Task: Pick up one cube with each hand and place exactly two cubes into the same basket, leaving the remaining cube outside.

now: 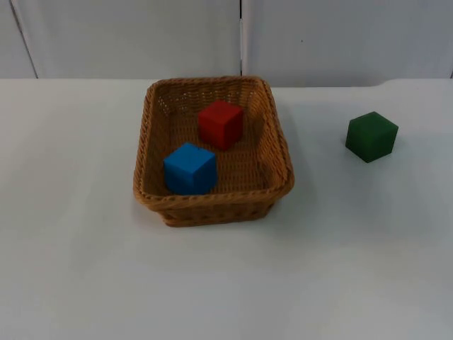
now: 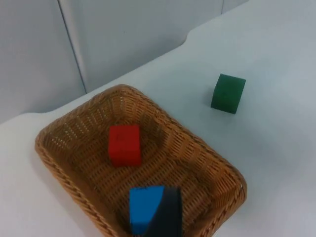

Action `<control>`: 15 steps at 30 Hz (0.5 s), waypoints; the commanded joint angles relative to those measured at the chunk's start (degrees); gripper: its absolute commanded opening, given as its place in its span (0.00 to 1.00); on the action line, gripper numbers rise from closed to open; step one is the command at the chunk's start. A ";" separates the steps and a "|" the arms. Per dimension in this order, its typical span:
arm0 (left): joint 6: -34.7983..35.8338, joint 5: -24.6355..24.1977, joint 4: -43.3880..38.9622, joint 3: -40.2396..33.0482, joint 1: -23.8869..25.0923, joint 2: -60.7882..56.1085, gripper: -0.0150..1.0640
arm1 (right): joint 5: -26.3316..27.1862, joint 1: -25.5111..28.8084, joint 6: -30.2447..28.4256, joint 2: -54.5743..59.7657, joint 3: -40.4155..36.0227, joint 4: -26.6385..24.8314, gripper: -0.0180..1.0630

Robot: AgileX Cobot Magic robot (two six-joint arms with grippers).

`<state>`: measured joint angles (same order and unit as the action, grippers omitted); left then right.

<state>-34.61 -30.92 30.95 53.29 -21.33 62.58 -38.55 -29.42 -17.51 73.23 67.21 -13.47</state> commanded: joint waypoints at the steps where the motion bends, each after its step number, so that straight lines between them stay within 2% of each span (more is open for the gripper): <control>1: 0.42 0.88 -0.18 -1.83 0.08 -2.35 0.73 | 1.43 0.03 0.04 -3.25 -3.10 -0.19 0.69; 10: 2.24 1.25 0.06 -8.34 0.08 -11.09 0.73 | 0.72 0.03 0.15 -16.10 -11.31 -0.38 0.69; 15: 2.48 -0.61 0.06 -10.38 0.08 -15.50 0.73 | 0.49 0.03 0.37 -22.10 -14.78 -0.38 0.69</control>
<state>-32.77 -31.27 30.95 43.42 -21.33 48.39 -37.94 -29.42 -17.41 52.79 53.25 -13.57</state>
